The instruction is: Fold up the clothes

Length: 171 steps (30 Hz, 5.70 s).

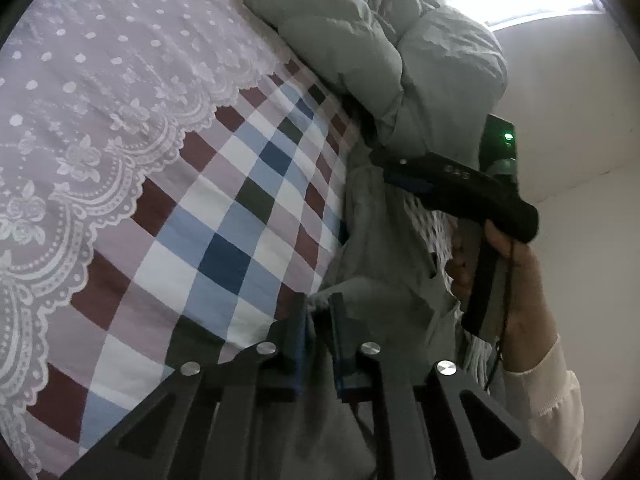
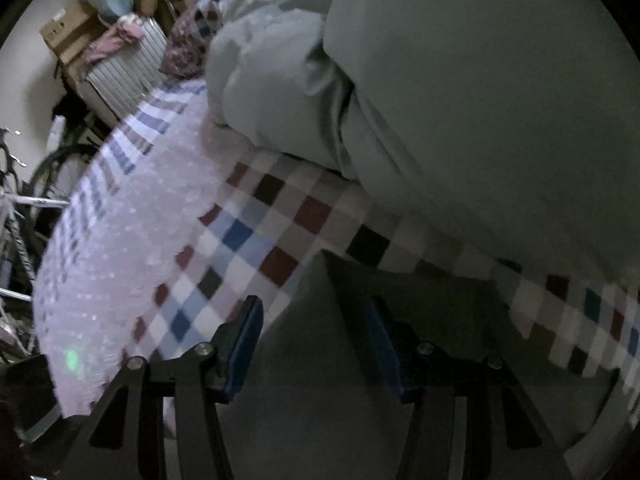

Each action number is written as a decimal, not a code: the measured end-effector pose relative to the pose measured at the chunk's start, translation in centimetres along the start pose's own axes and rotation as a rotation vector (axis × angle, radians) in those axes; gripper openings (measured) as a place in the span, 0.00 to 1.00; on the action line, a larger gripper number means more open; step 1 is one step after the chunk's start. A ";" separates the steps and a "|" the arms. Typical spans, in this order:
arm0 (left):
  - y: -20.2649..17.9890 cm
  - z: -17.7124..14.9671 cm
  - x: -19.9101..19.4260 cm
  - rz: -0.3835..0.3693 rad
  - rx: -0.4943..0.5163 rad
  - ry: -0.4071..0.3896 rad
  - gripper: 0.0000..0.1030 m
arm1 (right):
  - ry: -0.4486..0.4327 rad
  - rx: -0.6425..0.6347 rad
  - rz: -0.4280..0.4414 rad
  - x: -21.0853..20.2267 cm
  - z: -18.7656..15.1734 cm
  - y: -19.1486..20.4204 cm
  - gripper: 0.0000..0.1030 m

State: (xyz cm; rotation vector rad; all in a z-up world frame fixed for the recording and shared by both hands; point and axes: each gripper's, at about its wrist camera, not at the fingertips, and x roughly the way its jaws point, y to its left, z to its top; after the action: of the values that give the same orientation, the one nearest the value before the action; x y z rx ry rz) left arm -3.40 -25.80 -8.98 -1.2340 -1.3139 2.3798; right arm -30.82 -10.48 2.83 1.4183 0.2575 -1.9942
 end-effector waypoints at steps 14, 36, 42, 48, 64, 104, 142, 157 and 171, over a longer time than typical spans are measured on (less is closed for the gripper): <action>0.8 -0.3 -0.8 0.022 -0.025 -0.059 0.08 | 0.131 -0.092 0.034 2.5 1.0 2.1 0.02; 0.8 -0.9 -1.0 0.154 0.008 -0.079 0.10 | 0.066 -0.075 -0.079 2.7 2.9 2.4 0.51; 0.3 -0.8 -1.3 0.131 0.032 -0.084 0.10 | 0.105 -0.112 -0.050 1.4 1.1 1.6 0.50; -0.2 -1.1 -1.6 0.123 0.061 -0.094 0.10 | 0.136 -0.180 -0.054 2.9 0.0 2.9 0.13; 0.8 -1.2 -2.0 0.289 0.014 -0.181 0.00 | 0.071 -0.209 -0.097 4.8 2.2 5.8 0.00; 3.2 0.0 -2.3 0.248 -0.039 -0.254 0.00 | -0.467 0.448 -0.257 -32.1 -34.7 -14.4 0.72; -0.3 -1.5 0.8 0.245 0.133 -0.130 0.09 | -0.577 0.560 -0.062 -23.1 -45.4 -13.6 0.73; -1.1 -4.2 -4.4 0.200 0.182 -0.330 0.49 | -0.607 0.576 -0.135 -25.0 -47.1 -13.3 0.73; -5.8 -14.3 -23.8 0.102 0.272 -0.718 0.77 | -0.817 0.405 -0.218 -35.0 -51.3 -3.7 0.73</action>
State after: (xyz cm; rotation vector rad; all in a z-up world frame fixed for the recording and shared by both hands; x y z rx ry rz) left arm 21.05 -24.82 5.46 -0.3767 -1.0099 3.0916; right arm 12.64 32.80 13.35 0.6861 -0.3893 -2.7275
